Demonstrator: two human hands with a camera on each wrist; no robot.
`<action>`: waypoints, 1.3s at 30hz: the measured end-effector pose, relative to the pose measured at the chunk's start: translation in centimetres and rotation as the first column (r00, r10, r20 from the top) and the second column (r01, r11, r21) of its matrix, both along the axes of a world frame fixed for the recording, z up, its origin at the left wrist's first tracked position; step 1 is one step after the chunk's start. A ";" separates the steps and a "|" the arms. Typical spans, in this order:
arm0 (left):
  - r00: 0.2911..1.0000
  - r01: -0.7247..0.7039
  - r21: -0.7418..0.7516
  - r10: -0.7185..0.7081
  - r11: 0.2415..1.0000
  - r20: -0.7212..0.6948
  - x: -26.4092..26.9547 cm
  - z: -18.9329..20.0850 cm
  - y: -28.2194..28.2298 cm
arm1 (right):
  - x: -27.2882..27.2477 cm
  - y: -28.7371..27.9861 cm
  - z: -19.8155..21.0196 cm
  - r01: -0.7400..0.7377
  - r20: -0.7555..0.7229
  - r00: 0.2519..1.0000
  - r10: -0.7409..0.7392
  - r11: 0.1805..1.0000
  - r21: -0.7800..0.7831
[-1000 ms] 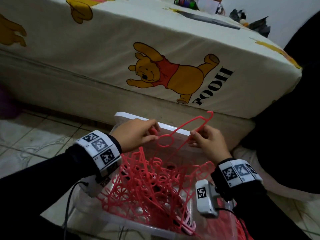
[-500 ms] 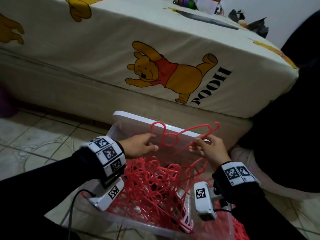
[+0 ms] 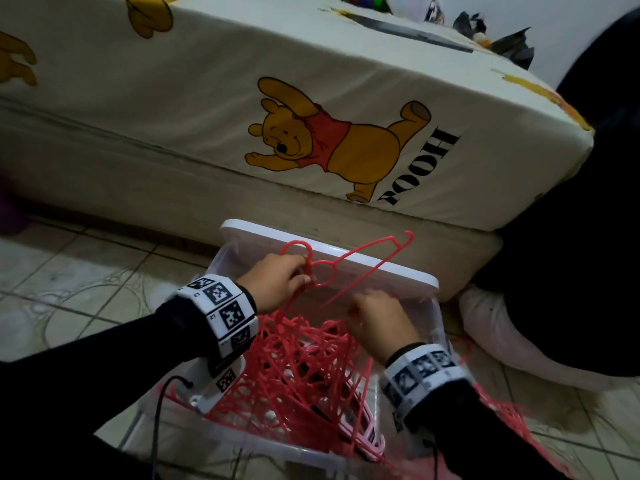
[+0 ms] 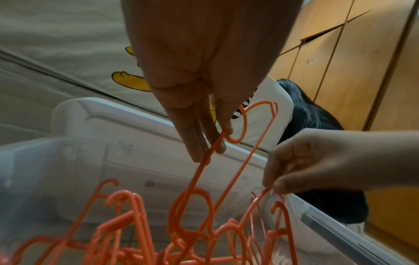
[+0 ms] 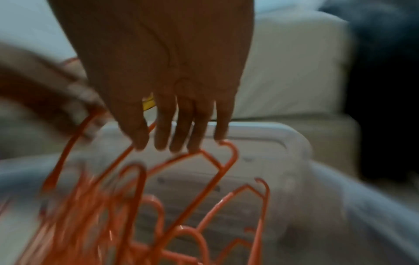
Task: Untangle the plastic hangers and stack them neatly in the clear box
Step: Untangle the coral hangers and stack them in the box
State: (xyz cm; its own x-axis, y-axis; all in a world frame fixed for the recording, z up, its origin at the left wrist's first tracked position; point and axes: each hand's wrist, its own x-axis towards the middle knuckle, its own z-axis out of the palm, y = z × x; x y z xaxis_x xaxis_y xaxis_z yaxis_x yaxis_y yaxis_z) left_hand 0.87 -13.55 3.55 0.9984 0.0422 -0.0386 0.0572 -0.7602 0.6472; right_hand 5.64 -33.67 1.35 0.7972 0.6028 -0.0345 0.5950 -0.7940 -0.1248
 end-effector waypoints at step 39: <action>0.989 -0.086 -0.084 0.096 0.993 0.116 0.0 0.4 0.1 | -1.6 -0.5 -1.4 -0.319 0.069 0.932 0.355 0.897 -0.305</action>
State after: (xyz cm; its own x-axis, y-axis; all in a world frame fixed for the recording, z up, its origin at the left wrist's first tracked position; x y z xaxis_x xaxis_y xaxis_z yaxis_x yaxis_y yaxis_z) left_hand 0.91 -13.48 3.91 0.9881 0.1346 0.0741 0.0422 -0.7017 0.7112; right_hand 4.08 -34.15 -0.04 0.5572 0.8145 -0.1615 0.8290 -0.5344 0.1650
